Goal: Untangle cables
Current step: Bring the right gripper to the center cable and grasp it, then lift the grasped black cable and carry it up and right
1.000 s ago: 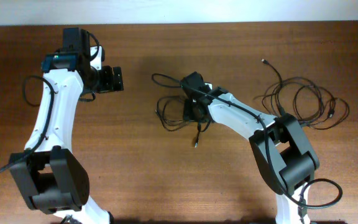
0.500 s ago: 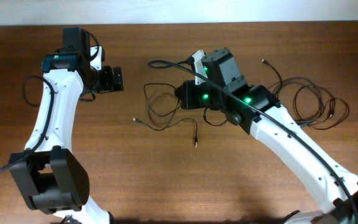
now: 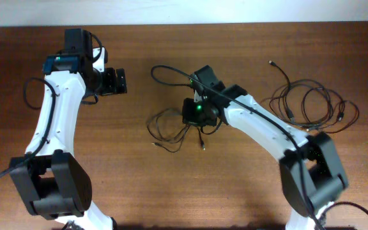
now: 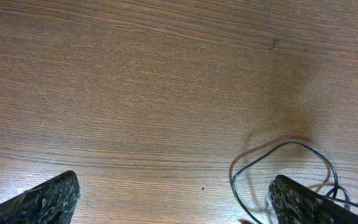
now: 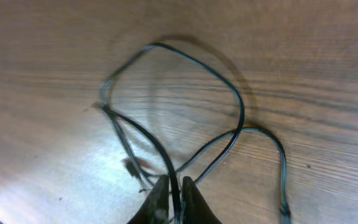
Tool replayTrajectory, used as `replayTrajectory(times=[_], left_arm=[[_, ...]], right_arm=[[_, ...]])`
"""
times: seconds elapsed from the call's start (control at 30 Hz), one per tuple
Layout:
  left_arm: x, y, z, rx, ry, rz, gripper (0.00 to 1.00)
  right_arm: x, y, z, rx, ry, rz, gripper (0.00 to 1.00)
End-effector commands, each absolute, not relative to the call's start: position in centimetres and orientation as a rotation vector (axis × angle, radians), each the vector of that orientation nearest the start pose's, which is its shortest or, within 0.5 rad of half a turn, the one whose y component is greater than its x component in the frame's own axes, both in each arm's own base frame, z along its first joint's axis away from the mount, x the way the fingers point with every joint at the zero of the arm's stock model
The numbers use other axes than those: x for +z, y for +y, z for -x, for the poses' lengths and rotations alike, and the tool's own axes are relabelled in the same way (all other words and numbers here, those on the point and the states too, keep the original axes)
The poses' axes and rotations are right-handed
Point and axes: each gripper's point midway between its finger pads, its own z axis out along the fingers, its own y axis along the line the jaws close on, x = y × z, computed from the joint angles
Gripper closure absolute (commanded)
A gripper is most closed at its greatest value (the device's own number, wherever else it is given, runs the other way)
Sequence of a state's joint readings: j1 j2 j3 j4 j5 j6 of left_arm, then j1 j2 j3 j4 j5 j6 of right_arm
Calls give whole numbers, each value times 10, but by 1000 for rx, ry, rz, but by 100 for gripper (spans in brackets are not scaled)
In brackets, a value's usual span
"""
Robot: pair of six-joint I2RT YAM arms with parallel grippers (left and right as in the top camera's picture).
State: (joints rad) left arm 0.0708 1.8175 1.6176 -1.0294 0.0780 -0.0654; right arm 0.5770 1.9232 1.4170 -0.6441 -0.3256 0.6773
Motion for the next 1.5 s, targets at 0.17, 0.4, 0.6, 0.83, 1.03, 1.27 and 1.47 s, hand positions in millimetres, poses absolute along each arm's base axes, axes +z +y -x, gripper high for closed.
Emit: replayTrajectory(times=[0.17,0.4,0.6,0.83,1.03,1.27,1.47], left_arm=[[150,16,-419,-115,2788,184,1],[150,16,-419,-115,2788,184,1],[150,16,-419,-115,2788,185,1],[150,16,-419,-115,2788,185,1],[150,16,-419,-115,2788,185,1],[150,16,-419,-115,2788,185,1],[150,16,-419,-115,2788,185,1]], right_arm=[[50,295,-334,752,2995,-7,25],[45,302,-323,667,3010,-24,35],[34,295,-325,389,2910,-494,44],[32,283,-335,293,2740,-876,2],[16,321,-337,439,2740,-848,2],[-21,307,-313,267,2847,-855,23],[-30,282,-288,70,2912,-920,74]])
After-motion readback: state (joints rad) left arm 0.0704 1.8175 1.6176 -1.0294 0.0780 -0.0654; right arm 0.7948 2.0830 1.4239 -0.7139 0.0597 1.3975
